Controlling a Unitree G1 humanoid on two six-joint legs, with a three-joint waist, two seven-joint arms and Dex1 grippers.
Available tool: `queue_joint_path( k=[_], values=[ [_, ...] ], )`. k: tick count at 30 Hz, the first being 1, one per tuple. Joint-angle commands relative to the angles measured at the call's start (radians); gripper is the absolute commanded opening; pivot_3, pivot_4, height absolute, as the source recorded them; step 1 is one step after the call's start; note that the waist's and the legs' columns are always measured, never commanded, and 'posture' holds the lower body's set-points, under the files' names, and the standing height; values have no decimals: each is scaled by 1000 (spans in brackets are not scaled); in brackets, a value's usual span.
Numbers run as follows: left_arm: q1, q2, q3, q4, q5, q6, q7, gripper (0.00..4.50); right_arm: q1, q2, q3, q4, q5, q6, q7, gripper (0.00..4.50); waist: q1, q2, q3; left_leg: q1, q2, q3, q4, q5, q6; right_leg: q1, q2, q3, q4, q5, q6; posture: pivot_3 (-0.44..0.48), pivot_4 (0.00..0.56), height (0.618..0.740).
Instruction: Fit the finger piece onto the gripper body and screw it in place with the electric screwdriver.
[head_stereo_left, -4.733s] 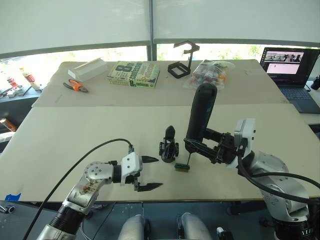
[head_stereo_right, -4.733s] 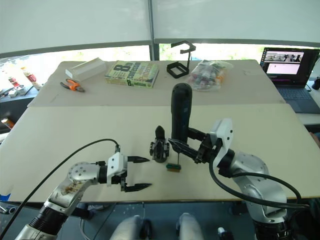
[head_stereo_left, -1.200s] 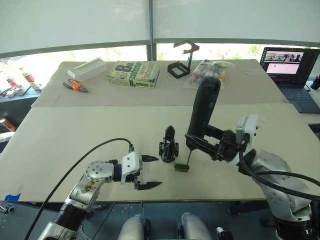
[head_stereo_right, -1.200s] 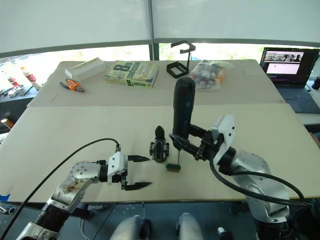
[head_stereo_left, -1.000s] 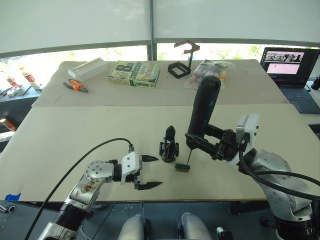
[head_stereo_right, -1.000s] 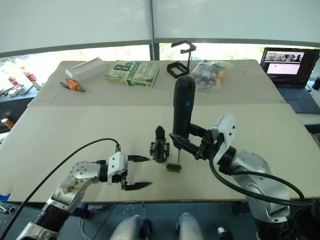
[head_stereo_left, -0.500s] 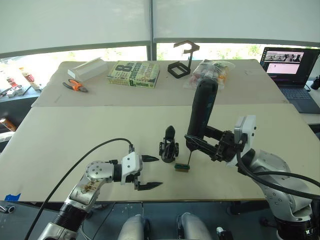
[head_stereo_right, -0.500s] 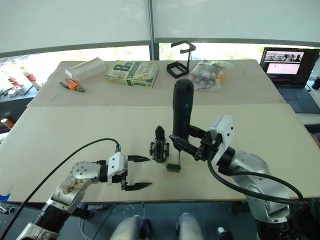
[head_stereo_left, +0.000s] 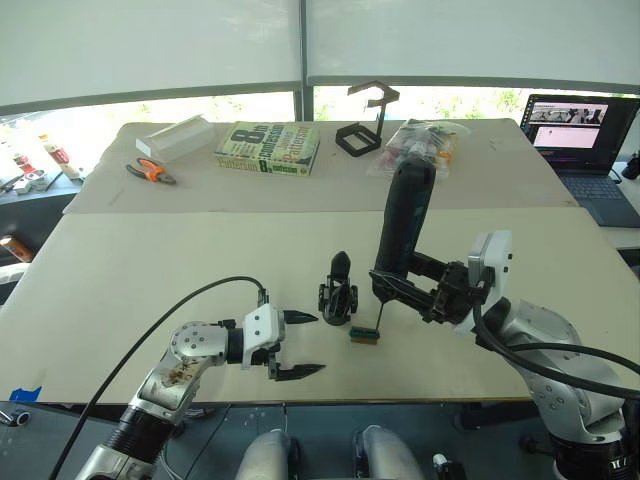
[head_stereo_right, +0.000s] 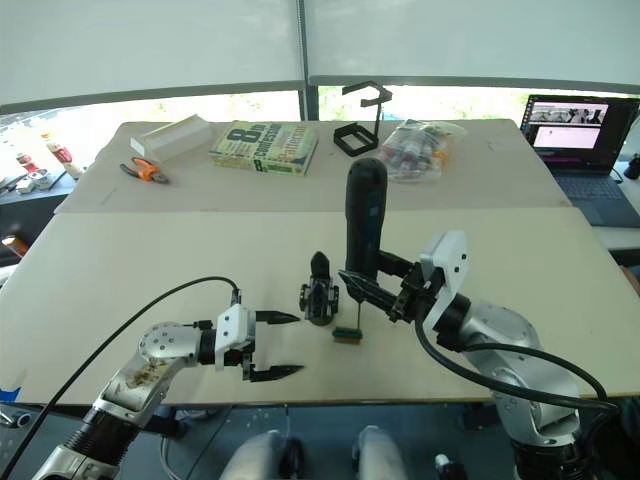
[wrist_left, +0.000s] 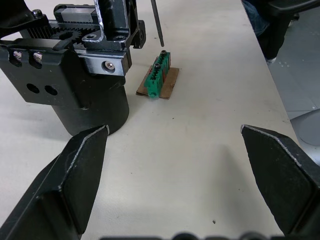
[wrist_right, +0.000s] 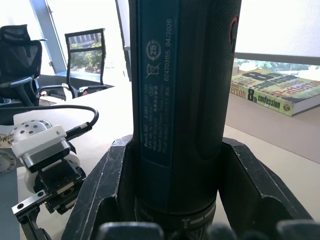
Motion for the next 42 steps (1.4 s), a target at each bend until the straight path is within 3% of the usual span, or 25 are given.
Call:
queue_joint_path(
  k=[1, 42],
  values=[
    [-6, 1, 11, -24, -8, -15, -6, 4500, -8, -2, -21, -26, 8, -26, 2, 1923, 0, 0, 0, 0, 0, 0, 0, 0, 0, 0, 0, 0, 0, 0, 0, 0, 150, 740],
    [-12, 1, 16, -20, -5, -14, 2, 4500, -27, 7, -16, 2, 7, -25, 3, 1923, 0, 0, 0, 0, 0, 0, 0, 0, 0, 0, 0, 0, 0, 0, 0, 0, 150, 740]
  ],
)
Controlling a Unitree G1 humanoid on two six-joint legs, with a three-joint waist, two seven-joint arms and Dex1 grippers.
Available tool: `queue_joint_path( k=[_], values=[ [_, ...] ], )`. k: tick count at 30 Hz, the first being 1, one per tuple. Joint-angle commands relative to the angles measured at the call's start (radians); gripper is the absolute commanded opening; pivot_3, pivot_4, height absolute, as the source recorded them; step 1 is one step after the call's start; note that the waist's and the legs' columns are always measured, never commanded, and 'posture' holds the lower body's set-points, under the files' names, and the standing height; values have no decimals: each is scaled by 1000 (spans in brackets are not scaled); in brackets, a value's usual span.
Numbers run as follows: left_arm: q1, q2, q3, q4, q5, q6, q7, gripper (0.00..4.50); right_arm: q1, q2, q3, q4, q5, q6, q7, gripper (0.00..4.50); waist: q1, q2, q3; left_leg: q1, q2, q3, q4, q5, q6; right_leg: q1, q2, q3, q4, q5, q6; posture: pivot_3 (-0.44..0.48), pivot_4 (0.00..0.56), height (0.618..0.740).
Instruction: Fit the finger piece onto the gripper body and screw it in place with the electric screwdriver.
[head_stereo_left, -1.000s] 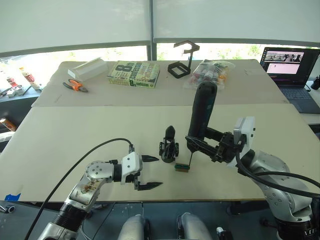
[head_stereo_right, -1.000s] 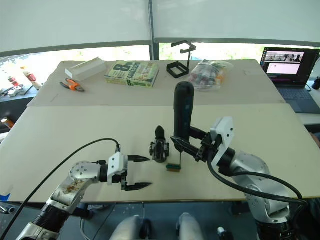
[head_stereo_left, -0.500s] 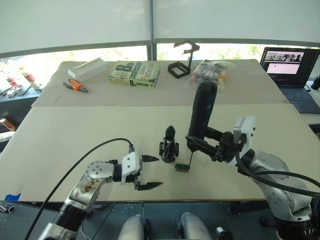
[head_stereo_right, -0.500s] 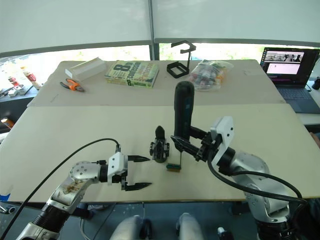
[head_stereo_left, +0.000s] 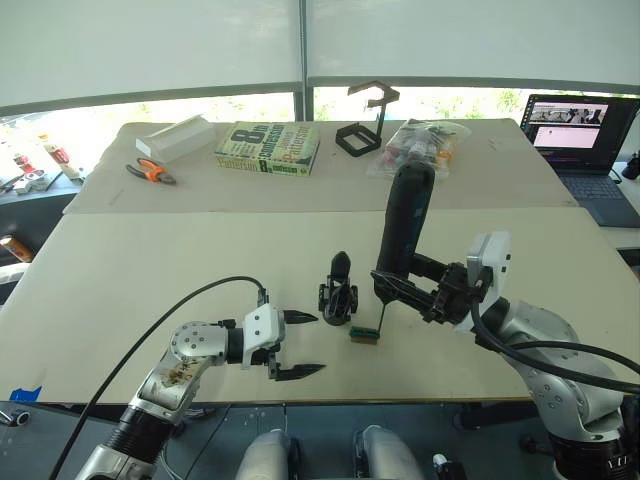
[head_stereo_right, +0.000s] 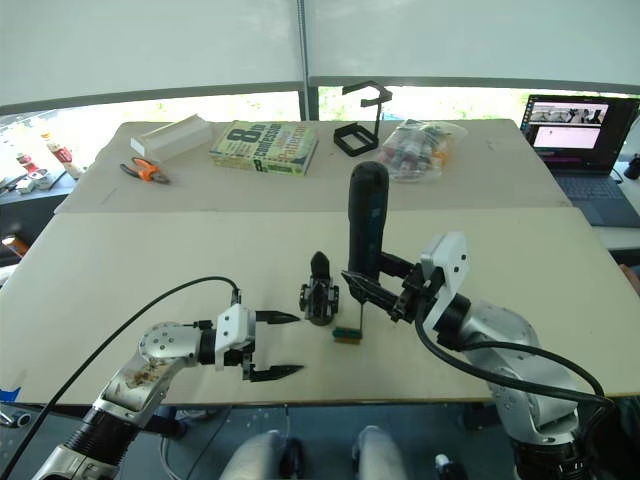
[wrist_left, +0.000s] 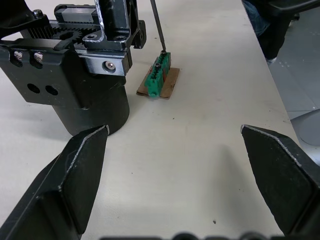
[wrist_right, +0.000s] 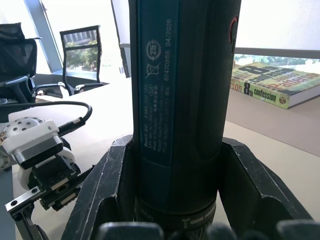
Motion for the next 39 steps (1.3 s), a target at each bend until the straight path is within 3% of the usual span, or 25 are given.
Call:
queue_joint_path(
  k=[1, 39],
  values=[
    [-11, 1, 16, -20, -5, -14, 1, 4500, -27, 4, -16, -22, 14, -26, 5, 1923, 0, 0, 0, 0, 0, 0, 0, 0, 0, 0, 0, 0, 0, 0, 0, 0, 150, 740],
    [-10, 0, 18, -14, -4, -20, 6, 4500, -49, 8, -9, -21, 19, -10, -4, 1923, 0, 0, 0, 0, 0, 0, 0, 0, 0, 0, 0, 0, 0, 0, 0, 0, 150, 740]
  ],
)
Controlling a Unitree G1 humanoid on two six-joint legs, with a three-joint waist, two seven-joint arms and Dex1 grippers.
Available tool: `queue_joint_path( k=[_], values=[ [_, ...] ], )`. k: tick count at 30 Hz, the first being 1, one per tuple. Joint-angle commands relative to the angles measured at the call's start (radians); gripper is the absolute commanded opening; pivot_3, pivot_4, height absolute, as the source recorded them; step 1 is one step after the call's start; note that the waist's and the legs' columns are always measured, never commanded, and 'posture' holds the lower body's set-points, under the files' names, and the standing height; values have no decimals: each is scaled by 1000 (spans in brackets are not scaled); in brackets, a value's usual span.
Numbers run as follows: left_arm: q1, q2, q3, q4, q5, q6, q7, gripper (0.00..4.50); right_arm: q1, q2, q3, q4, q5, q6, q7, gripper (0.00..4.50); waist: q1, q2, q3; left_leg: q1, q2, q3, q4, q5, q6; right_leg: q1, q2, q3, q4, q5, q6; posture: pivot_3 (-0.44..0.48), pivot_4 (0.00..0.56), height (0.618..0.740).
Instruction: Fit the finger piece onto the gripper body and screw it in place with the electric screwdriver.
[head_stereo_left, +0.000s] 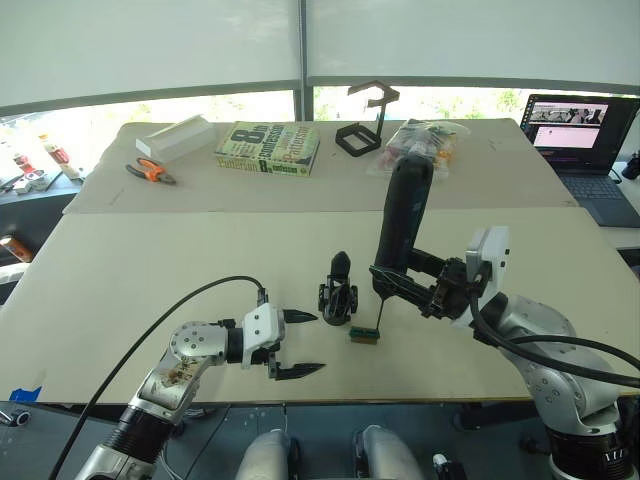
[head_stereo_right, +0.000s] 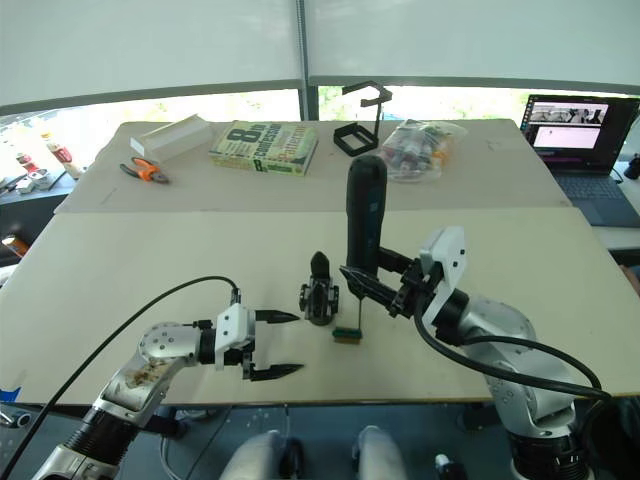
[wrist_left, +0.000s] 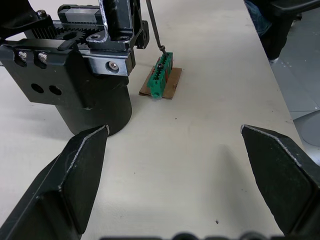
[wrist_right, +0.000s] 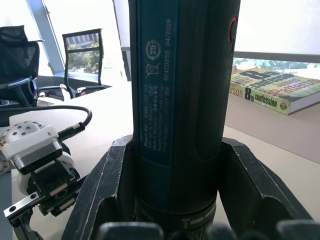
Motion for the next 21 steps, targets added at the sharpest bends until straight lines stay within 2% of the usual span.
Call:
queue_joint_path(
  k=[1, 21],
  values=[
    [-11, 0, 16, -14, -4, -19, 0, 4500, -20, 3, -14, -36, 20, -9, -7, 1923, 0, 0, 0, 0, 0, 0, 0, 0, 0, 0, 0, 0, 0, 0, 0, 0, 150, 740],
    [-22, 1, 18, -3, -5, -19, -3, 4500, 20, -2, -13, -70, 35, -8, -13, 1923, 0, 0, 0, 0, 0, 0, 0, 0, 0, 0, 0, 0, 0, 0, 0, 0, 150, 740]
  ],
)
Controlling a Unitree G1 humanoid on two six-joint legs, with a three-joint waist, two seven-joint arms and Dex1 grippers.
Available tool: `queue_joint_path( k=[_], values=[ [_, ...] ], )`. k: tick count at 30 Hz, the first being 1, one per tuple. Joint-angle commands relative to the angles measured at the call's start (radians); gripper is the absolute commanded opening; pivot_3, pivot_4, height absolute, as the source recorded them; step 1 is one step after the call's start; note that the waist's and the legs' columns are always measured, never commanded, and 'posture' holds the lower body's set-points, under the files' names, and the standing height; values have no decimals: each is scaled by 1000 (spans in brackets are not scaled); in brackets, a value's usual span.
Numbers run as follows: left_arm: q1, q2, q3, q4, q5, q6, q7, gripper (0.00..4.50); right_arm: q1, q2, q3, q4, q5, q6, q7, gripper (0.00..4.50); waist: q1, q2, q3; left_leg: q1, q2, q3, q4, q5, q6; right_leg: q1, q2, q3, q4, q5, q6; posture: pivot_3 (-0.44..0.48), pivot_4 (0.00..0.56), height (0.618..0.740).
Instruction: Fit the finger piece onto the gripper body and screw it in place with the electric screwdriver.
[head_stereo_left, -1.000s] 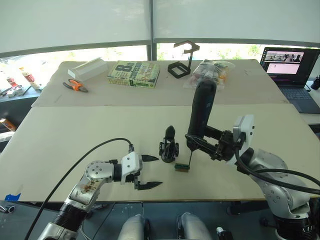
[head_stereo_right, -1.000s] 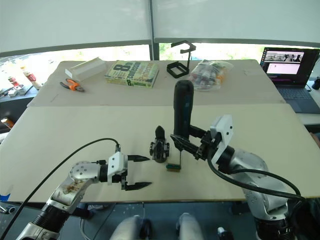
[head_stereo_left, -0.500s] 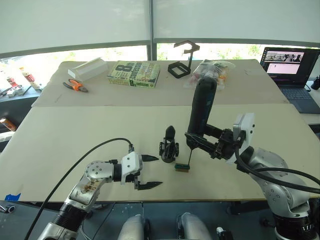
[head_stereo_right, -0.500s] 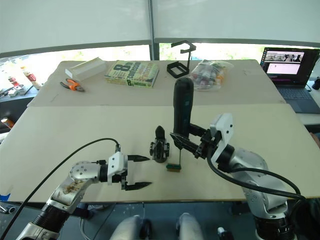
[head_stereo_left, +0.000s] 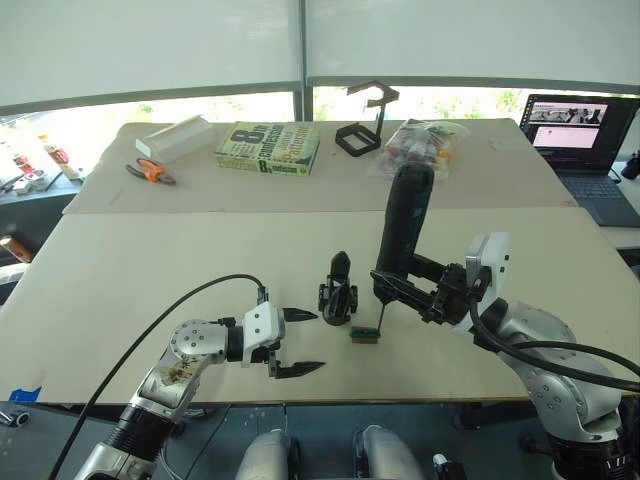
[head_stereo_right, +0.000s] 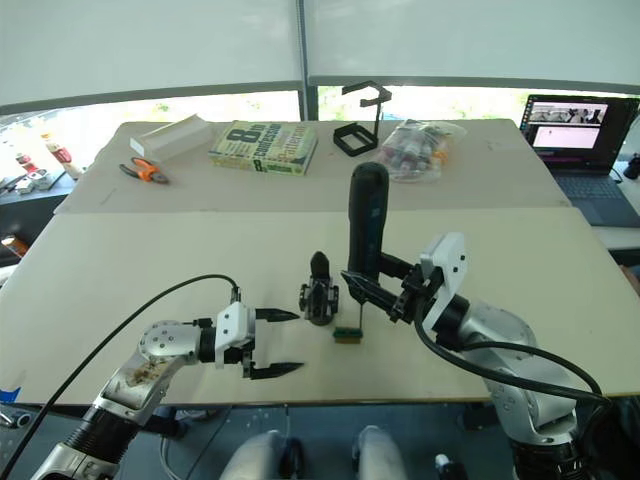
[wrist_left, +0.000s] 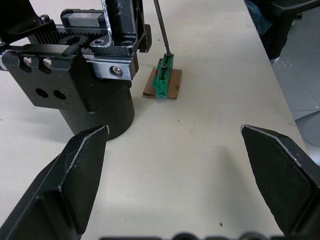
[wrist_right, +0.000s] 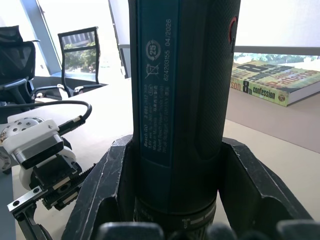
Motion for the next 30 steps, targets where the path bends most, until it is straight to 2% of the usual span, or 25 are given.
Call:
queue_joint_path(
  k=[1, 12, 19, 25, 30],
  values=[
    [-13, 1, 18, -4, -5, -18, -3, 4500, -13, -1, -12, -53, 25, -14, 5, 1923, 0, 0, 0, 0, 0, 0, 0, 0, 0, 0, 0, 0, 0, 0, 0, 0, 150, 740],
    [-17, 2, 18, -8, -7, -12, -3, 4500, -20, -5, -19, -48, 19, -25, 16, 1923, 0, 0, 0, 0, 0, 0, 0, 0, 0, 0, 0, 0, 0, 0, 0, 0, 150, 740],
    [-10, 18, 37, -26, -25, 10, -3, 4500, -62, -42, -64, -113, 111, 31, -12, 1923, 0, 0, 0, 0, 0, 0, 0, 0, 0, 0, 0, 0, 0, 0, 0, 0, 150, 740],
    [28, 49, 101, -128, -93, 101, 16, 4500, -114, -92, -111, -149, 239, 102, -49, 1923, 0, 0, 0, 0, 0, 0, 0, 0, 0, 0, -1, 0, 0, 0, 0, 0, 150, 740],
    [78, 118, 194, -260, -184, 220, 28, 4500, -202, -165, -154, -147, 352, 156, -68, 1923, -1, 0, 0, -1, 0, -1, 0, 0, 0, 0, -1, 0, -1, 0, 0, 0, 150, 740]
  ],
)
